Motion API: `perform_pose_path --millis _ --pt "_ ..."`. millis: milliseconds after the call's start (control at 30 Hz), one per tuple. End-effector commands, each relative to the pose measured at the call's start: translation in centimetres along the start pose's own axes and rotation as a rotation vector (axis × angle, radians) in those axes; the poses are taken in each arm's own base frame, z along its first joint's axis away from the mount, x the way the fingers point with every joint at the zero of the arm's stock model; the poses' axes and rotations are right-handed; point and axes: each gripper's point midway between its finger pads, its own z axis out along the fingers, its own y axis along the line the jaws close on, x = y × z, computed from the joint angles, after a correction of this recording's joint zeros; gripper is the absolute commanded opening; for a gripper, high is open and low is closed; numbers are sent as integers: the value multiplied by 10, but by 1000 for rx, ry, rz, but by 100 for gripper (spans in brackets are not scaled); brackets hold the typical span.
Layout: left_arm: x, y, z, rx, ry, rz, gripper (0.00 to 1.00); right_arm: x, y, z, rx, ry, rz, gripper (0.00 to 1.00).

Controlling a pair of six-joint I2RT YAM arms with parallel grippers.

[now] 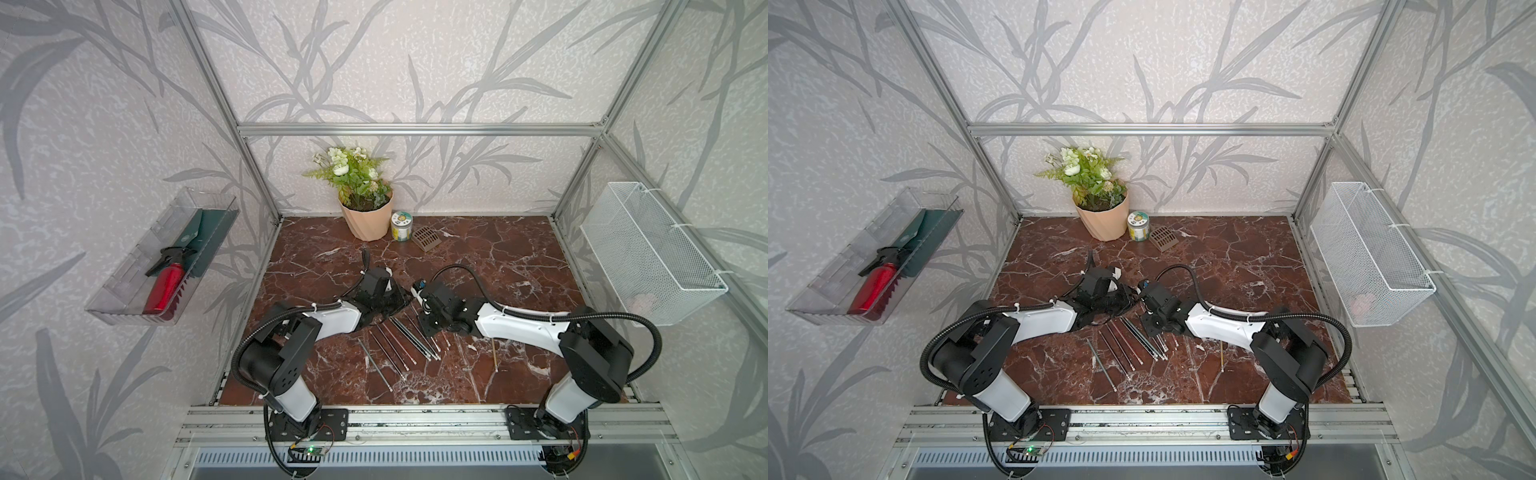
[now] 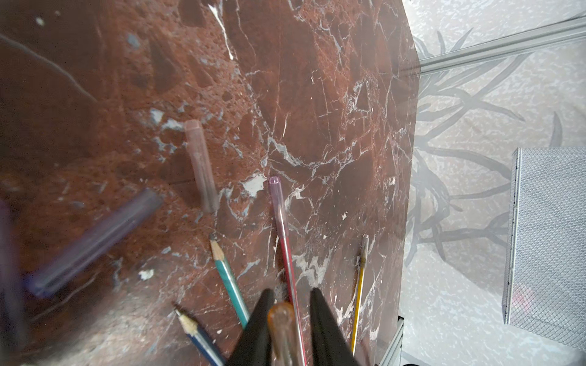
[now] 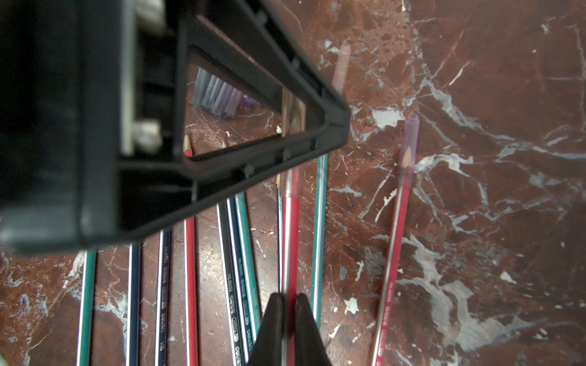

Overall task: Remove the protective cover of the pencils
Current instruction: Remove the protective sleeve from the pencil.

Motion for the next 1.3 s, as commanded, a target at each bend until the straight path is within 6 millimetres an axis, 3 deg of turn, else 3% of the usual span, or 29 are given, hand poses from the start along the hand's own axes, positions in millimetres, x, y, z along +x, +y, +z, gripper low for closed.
perform_pose_path --millis 0,300,700,1267 --pt "-5 -11 3 25 -11 0 17 -11 8 -8 -22 -40 -9 0" --pt "-7 -8 1 12 -25 -19 4 -7 13 -7 -28 -36 -23 0" --pt "-29 -9 -4 21 -88 -78 0 1 11 -10 -21 -35 -30 0" --pt "-71 -20 -37 10 -224 -91 0 8 9 -16 -18 -37 -41 0"
